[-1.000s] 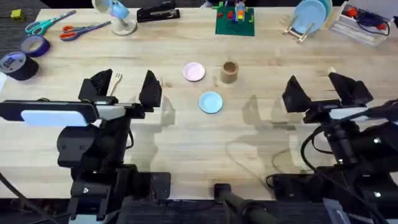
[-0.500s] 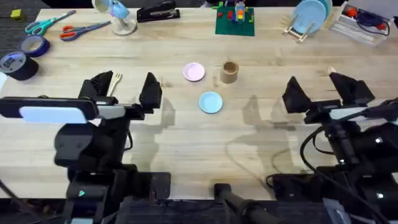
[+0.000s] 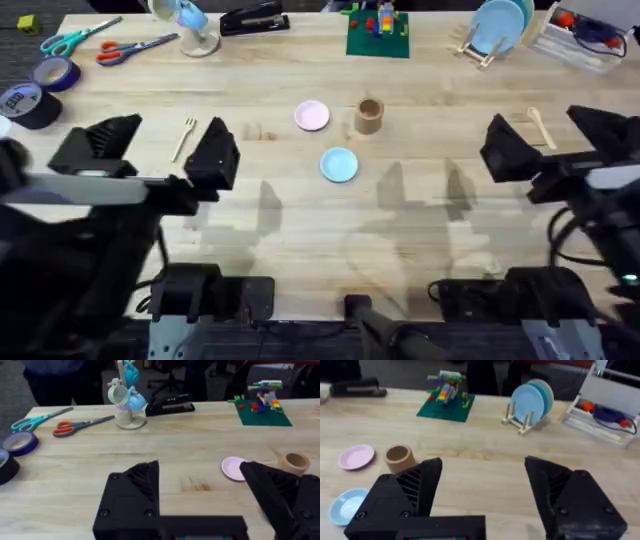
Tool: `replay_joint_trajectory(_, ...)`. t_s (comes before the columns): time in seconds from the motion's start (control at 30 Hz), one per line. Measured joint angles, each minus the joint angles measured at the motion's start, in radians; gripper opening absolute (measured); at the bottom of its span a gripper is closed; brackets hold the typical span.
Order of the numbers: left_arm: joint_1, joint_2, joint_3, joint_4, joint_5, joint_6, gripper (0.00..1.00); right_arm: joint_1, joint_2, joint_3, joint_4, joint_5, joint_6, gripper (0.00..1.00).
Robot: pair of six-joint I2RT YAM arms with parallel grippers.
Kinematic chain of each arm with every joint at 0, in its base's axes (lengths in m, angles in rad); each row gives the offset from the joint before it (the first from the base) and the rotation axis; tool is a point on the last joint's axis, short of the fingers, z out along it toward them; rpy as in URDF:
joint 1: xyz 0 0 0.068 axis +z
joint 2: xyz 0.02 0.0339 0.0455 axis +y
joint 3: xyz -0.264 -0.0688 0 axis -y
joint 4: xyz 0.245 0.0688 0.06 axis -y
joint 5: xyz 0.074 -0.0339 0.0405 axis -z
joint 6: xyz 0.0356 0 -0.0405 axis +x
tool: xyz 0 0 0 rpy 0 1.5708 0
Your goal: Pick up a utensil and set it on the pink plate, then put the other utensil in the container.
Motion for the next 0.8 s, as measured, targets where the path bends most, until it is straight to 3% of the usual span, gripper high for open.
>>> replay_joint_trajectory(0.4,0.000,0.416,0.462,-0.331,0.000,0.002,0.978,0.000,0.431,0.485,-0.308,0.000,0.000,0.993)
replay_joint_trajectory(0.8,0.000,0.799,0.846,-0.572,0.000,0.002,0.978,-0.001,0.827,0.923,-0.706,0.000,0.000,0.994)
